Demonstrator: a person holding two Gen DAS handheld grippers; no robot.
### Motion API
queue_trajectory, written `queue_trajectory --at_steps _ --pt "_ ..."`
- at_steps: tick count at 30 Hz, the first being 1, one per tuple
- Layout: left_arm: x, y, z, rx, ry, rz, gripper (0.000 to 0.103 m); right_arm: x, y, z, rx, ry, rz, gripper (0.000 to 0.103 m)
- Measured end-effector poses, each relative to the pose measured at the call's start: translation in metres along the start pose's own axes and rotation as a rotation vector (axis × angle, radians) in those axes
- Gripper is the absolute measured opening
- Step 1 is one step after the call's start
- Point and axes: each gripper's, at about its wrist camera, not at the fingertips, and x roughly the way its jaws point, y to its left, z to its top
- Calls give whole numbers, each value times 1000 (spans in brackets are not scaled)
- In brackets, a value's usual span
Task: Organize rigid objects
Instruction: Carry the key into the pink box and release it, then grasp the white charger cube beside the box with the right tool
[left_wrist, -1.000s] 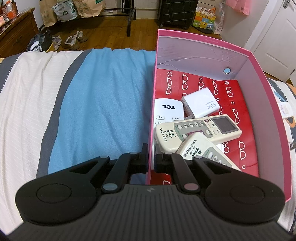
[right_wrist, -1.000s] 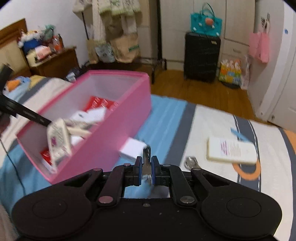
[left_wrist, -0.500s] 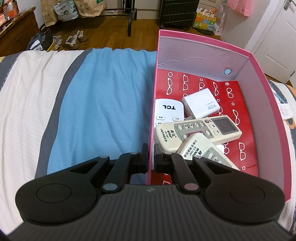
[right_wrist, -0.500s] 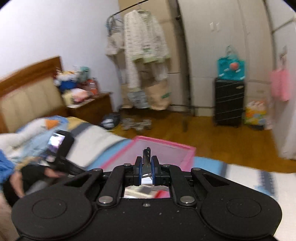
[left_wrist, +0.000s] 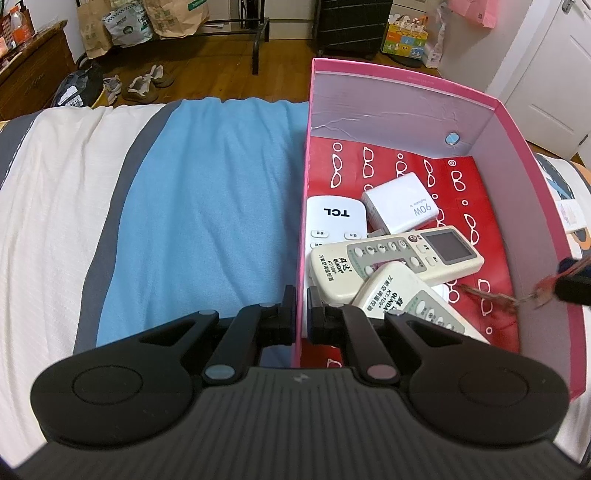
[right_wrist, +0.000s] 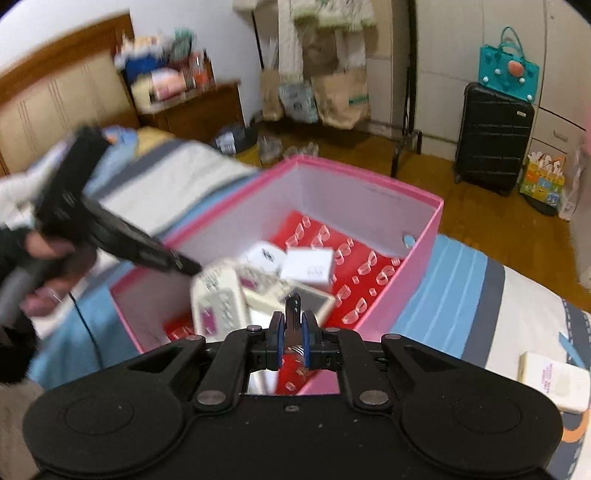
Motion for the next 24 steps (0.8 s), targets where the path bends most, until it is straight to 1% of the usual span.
queue_trajectory --at_steps 1,2,3,6,7,10,11,13,14,15,16,17,19,21,22,24 --pt "0 1 0 -2 0 -1 4 0 -1 0 1 -6 -8 13" --pt "0 1 0 -2 1 -2 4 -3 -3 0 9 -24 -16 15" --pt "1 1 0 -2 2 -2 4 -9 -7 -1 20 -39 -8 16" --pt "1 -1 -1 7 7 6 5 -32 -25 -2 99 -101 7 16" --pt "1 -2 -1 11 6 8 5 -39 -31 -2 129 -116 -1 16" --pt "2 -1 -1 3 5 5 5 -58 -50 -8 191 -145 -50 24" --pt "2 -1 -1 2 5 2 5 -62 -55 -10 195 -140 -75 27" --pt "2 0 -2 -1 4 -1 5 -64 -65 -15 184 -120 -109 30" --pt "2 1 -2 -1 4 -2 5 -63 -70 -19 169 -112 -118 35" --pt "2 0 -2 3 4 -2 5 -60 -75 -22 144 -108 -115 40" --pt "1 0 -2 7 4 -2 5 -57 -79 -28 115 -113 -97 47" --pt "1 0 -2 11 4 -1 5 -53 -84 -35 92 -116 -79 50" --pt "0 0 -2 14 4 -1 5 -38 -91 -48 81 -83 -72 52" --pt "0 -1 -2 11 6 -1 5 -22 -94 -59 48 -31 -77 52" --pt "-1 -1 -2 9 7 -2 5 -14 -93 -64 18 0 -79 53" --pt "-1 -1 -1 13 5 -1 5 2 -88 -70 -72 87 -49 53"
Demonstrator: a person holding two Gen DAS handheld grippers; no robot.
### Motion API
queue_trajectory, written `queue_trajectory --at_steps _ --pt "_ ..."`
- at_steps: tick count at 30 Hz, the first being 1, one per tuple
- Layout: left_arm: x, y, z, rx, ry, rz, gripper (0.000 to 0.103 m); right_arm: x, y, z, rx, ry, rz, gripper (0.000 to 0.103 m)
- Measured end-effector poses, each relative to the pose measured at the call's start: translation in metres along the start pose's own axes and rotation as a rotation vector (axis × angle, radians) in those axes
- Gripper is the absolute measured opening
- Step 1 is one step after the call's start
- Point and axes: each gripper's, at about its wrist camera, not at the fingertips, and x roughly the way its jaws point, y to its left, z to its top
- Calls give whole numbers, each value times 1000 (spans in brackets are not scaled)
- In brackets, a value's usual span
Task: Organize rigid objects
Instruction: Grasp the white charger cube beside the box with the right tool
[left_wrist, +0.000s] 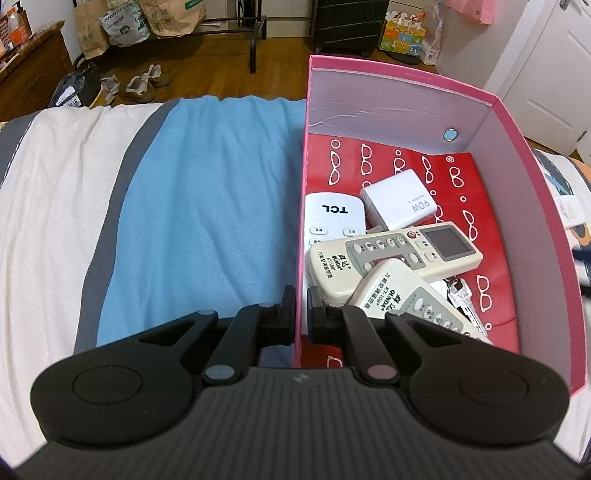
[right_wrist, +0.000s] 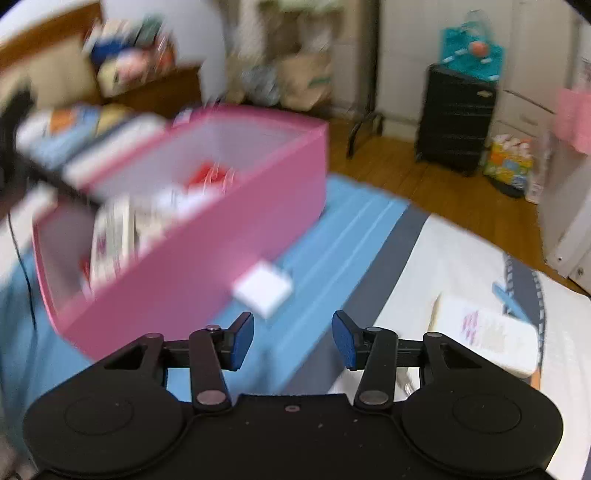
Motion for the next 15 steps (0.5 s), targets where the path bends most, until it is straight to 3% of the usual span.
queue_trajectory --at_steps 6,8,15 --pt "0 -4 1 20 0 20 5 33 20 15 -208 98 -10 57" --pt "0 -5 1 26 3 27 5 43 20 23 -237 102 -22 63" --pt "2 -3 9 -1 11 20 5 46 25 24 -257 84 -54 63"
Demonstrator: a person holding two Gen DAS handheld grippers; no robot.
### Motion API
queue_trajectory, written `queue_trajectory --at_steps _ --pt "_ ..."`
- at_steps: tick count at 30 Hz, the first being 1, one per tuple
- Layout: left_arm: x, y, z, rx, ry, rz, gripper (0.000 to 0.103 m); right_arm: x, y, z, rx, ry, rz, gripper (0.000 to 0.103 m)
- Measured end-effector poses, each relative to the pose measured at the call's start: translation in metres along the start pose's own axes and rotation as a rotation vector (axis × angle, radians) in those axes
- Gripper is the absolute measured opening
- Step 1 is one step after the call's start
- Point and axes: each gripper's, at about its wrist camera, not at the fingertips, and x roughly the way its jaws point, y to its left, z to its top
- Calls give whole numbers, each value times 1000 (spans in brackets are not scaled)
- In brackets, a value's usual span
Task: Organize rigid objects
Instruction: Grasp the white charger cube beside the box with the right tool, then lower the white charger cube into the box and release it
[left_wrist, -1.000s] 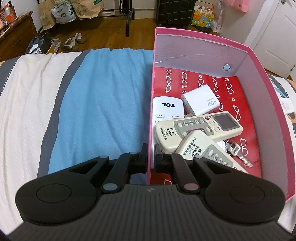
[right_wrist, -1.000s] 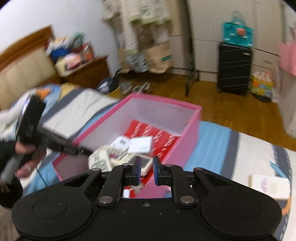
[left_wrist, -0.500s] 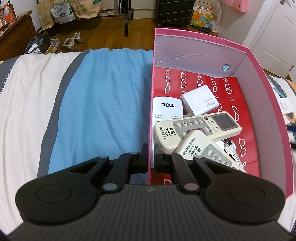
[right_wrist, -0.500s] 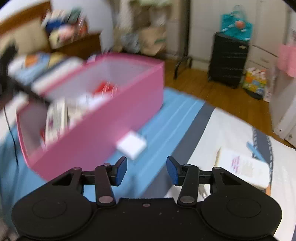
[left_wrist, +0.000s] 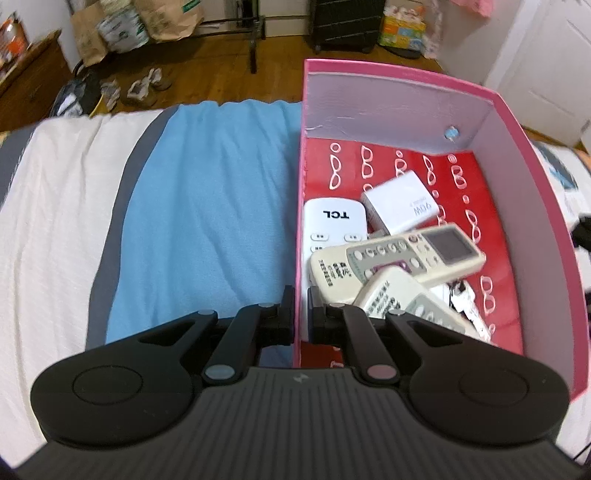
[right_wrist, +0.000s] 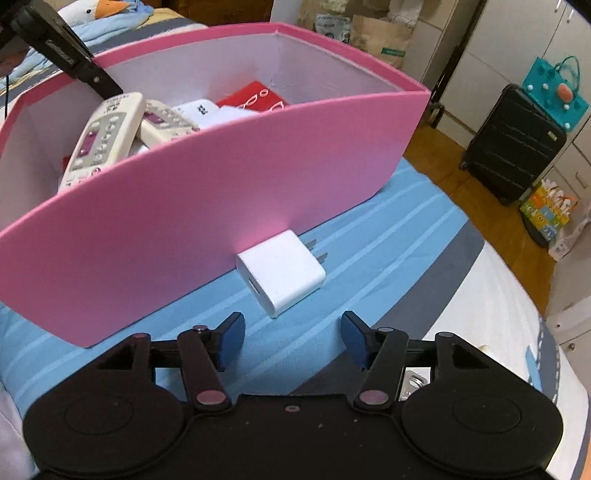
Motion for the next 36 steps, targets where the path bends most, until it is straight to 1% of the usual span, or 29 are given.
queue_trajectory --at_steps 2,6,11,13,15,17,18,19,20,21,22,26,28,30,32,34,36 --pt "2 -1 0 -2 0 8 5 -8 4 -2 -28 -15 -16 63" --pt "2 -4 -2 12 -12 27 5 -9 7 -5 -51 -21 5 64" --pt "2 -8 -2 27 -8 45 5 4 6 0 -109 -40 4 64" --pt "2 -8 -2 26 -9 43 5 13 1 4 -115 -46 29 64" --pt "2 -8 -1 26 -5 36 5 20 -6 9 -89 -62 61 65" --pt "3 -9 1 22 10 31 5 29 -12 13 -33 -78 76 73" --pt "3 -9 1 24 12 30 5 33 -13 14 -13 -62 82 73" --pt "3 -8 1 21 14 29 6 34 -16 13 3 -63 93 71" --pt "3 -9 1 21 13 31 6 32 -18 11 25 -76 107 64" --pt "3 -8 0 20 12 30 6 28 -21 8 67 -89 115 58" --pt "3 -8 0 17 12 31 6 26 -22 6 106 -86 107 54" --pt "3 -8 0 6 12 32 6 1 -30 0 282 -123 64 54" --pt "3 -7 1 -6 14 35 6 -18 -33 0 338 -153 28 54" --pt "1 -7 4 -36 7 40 6 -41 -30 2 353 -193 -17 54" --pt "0 -8 4 -30 2 50 6 -65 -22 9 336 -235 -62 54" --pt "0 -10 3 -24 3 67 6 -89 -11 21 300 -275 -72 54" --pt "1 -9 3 -36 10 73 6 -110 3 38 248 -287 -60 55"
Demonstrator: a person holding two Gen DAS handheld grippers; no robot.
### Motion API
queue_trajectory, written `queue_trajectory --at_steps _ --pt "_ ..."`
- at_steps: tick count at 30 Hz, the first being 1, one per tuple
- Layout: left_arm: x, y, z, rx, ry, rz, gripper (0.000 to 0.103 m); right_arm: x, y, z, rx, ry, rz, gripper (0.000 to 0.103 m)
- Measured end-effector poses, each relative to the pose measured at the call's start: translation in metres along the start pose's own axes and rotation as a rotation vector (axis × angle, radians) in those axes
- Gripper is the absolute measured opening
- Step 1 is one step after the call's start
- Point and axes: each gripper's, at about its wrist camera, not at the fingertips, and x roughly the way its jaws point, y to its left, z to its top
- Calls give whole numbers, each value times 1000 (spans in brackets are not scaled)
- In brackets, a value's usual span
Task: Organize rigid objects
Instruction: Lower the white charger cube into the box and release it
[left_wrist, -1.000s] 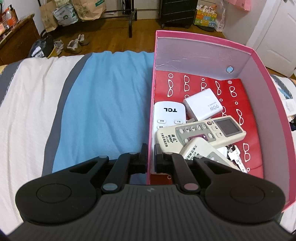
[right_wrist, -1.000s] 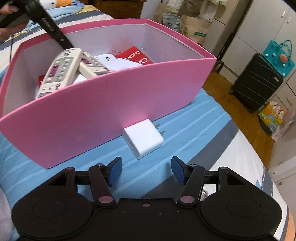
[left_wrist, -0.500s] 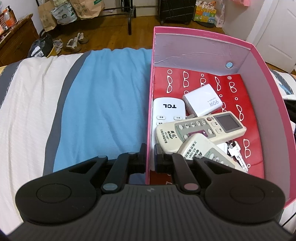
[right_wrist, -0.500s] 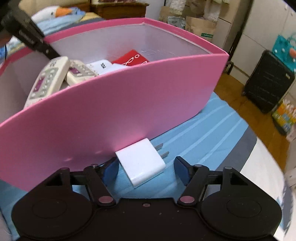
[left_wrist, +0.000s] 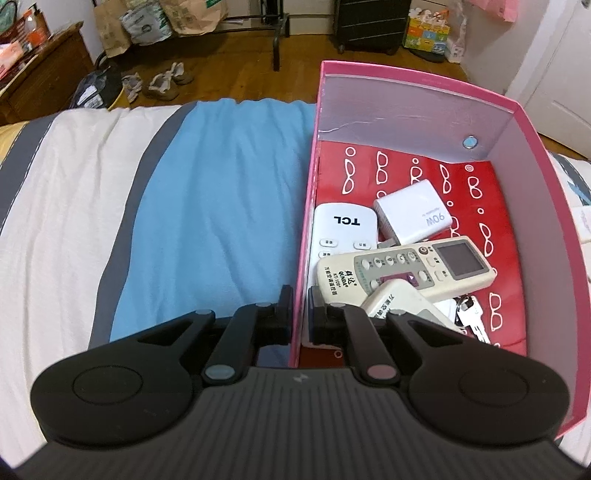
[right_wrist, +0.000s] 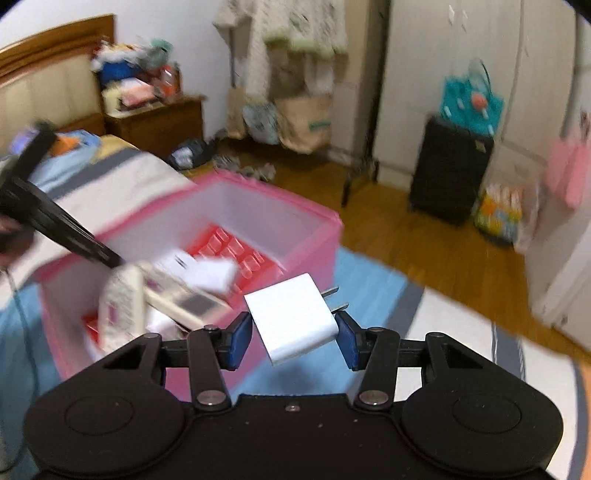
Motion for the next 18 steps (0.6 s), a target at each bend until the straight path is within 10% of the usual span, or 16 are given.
queue_trajectory --at_steps 7,18 --pt "-2 4 -4 12 -9 -23 6 18 66 51 -198 173 111 55" --pt "-4 4 -9 32 -32 -40 6 97 93 38 -424 489 82 54"
